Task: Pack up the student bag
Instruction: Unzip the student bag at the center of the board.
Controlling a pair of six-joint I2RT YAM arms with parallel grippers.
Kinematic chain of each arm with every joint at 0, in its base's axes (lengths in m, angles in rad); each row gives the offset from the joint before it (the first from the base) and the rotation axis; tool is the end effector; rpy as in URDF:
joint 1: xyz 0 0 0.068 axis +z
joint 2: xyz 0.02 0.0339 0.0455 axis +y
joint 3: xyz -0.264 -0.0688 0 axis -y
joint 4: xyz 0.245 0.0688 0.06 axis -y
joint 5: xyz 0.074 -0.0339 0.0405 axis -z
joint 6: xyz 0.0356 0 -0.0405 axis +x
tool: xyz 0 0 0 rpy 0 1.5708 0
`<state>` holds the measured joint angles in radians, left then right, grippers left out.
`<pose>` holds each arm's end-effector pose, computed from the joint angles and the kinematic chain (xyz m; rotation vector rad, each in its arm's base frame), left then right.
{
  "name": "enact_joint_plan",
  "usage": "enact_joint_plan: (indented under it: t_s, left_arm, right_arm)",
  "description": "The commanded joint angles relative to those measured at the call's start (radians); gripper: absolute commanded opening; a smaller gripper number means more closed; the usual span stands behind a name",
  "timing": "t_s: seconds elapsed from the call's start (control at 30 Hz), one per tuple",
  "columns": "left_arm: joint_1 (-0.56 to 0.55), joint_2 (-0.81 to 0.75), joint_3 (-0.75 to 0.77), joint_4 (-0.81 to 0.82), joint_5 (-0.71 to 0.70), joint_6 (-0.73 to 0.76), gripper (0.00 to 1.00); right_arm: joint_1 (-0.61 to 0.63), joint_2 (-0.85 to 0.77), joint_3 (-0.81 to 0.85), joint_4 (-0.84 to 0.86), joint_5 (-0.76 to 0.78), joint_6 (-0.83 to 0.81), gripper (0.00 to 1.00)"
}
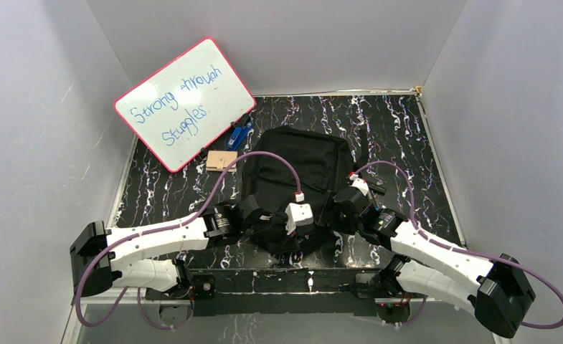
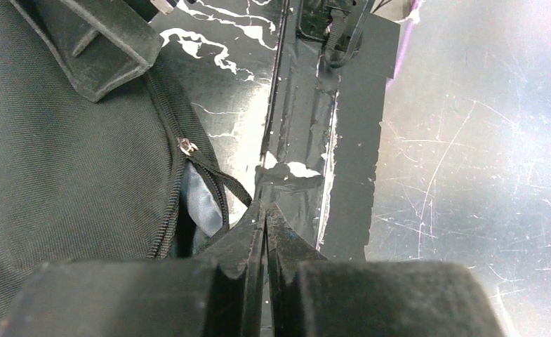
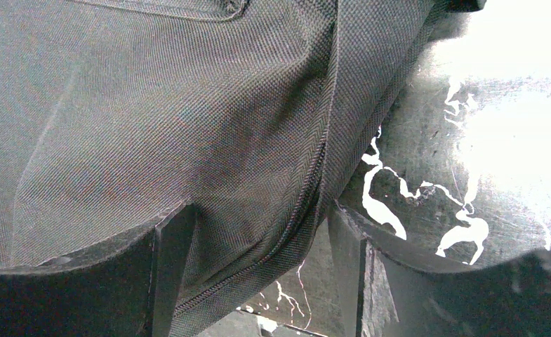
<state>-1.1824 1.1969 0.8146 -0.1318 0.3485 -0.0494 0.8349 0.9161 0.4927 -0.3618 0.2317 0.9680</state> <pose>0.0898 -0.2516 0.2707 1.3945 1.7641 -1.0757 0.1296 0.1310 0.2001 0.2765 2.3992 0.6096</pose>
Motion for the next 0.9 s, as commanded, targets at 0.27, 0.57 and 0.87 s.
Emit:
enact_joint_plan:
  t_s: [0.27, 0.57, 0.87]
  left_arm:
    - [-0.005, -0.045, 0.045, -0.012, -0.072, -0.043, 0.00]
    - [-0.005, -0.104, 0.073, 0.008, -0.018, -0.073, 0.00]
    - [-0.005, -0.019, 0.192, -0.129, -0.162, -0.248, 0.29]
  right_arm:
    - [-0.005, -0.007, -0.011, 0.034, -0.005, 0.000, 0.78]
    - [-0.005, -0.006, -0.015, 0.039, -0.007, 0.002, 0.77]
    - [-0.005, -0.007, -0.016, 0.035, -0.008, 0.003, 0.78]
